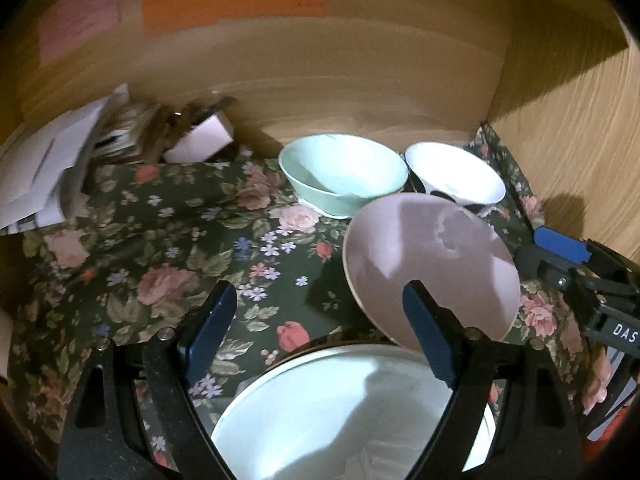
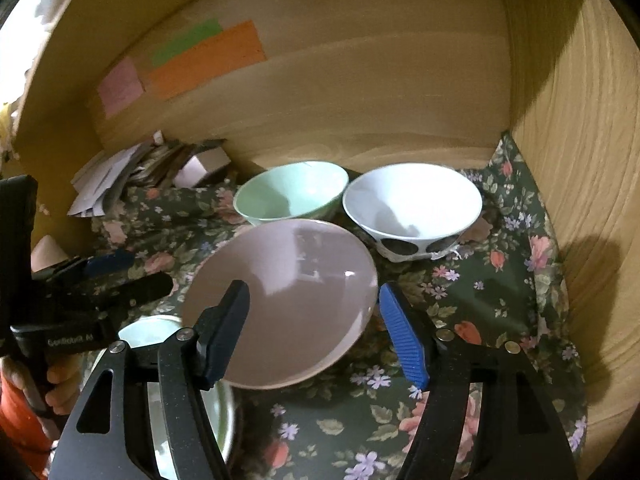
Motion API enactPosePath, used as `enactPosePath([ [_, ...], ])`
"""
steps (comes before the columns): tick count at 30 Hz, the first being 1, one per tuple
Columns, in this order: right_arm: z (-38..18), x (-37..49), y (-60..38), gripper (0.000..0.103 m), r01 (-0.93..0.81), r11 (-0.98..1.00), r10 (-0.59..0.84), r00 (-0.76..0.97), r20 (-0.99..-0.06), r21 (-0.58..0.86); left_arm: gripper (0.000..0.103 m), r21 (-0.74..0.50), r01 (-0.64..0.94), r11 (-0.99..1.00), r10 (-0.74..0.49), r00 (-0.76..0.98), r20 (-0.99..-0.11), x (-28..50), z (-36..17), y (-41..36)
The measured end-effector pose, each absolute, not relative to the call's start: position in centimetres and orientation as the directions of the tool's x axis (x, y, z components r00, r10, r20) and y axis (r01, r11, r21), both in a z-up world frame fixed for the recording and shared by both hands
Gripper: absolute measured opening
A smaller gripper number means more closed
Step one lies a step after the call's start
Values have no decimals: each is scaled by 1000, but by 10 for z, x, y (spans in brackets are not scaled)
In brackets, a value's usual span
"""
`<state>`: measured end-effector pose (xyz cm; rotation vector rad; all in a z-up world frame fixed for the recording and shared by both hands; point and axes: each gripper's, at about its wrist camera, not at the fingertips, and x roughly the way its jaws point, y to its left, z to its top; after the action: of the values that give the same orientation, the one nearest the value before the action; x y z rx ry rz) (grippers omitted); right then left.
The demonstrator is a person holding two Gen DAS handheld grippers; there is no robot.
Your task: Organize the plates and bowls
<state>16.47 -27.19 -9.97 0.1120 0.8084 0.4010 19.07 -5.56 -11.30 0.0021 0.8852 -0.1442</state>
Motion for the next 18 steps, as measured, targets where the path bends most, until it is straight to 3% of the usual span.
enactPosePath([
  [13, -141, 193, -274, 64, -261, 922, 385, 552, -739, 286, 82, -65, 160, 985, -141, 530, -836, 224, -151, -72],
  [18, -149, 198, -275, 42, -264, 917, 398, 536, -745, 300, 65, -81, 183, 980, -163, 495, -853, 232, -159, -79],
])
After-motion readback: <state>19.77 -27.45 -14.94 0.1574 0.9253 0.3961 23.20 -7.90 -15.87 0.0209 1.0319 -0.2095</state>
